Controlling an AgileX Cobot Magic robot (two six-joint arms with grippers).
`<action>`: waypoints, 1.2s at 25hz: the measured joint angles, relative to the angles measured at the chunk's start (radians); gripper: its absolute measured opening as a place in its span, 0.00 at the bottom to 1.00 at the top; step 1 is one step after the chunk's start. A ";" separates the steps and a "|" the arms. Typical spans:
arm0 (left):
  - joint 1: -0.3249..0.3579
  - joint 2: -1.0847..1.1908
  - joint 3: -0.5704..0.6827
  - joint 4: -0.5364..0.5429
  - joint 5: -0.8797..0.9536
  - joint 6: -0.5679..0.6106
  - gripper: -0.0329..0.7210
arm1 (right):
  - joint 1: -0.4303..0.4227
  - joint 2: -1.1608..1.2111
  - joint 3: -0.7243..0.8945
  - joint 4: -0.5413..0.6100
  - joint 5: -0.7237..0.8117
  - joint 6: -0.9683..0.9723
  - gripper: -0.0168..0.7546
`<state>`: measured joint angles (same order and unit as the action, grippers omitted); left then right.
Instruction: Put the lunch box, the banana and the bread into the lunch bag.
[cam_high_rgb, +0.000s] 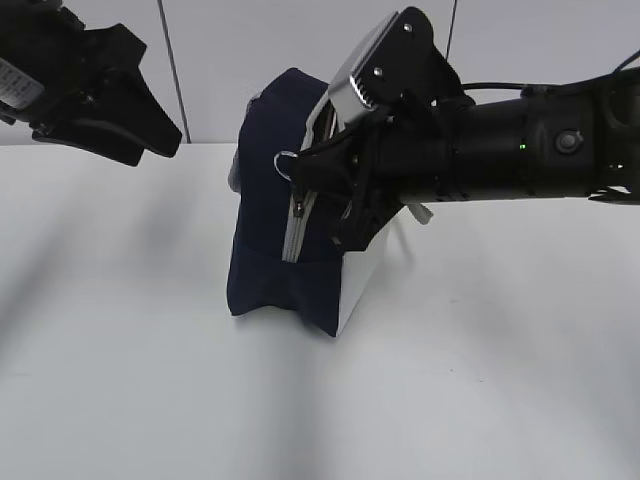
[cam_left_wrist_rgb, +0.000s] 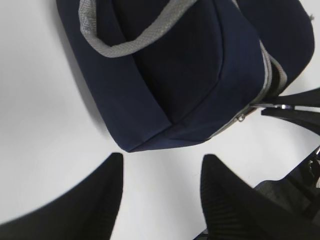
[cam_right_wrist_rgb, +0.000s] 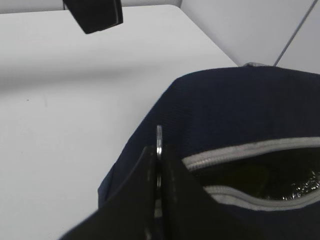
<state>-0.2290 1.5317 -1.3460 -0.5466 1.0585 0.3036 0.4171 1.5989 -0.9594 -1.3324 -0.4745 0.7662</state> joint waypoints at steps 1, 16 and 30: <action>0.000 0.010 0.000 -0.015 -0.007 0.015 0.52 | 0.000 0.000 -0.004 0.005 0.010 0.000 0.00; 0.000 0.104 0.000 -0.160 -0.027 0.232 0.52 | 0.000 0.006 -0.058 0.034 0.055 0.000 0.00; 0.000 0.109 0.000 -0.220 -0.031 0.324 0.52 | 0.000 0.006 -0.100 0.073 0.070 0.035 0.00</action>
<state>-0.2290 1.6405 -1.3460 -0.7663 1.0271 0.6278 0.4171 1.6050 -1.0595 -1.2596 -0.4047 0.8011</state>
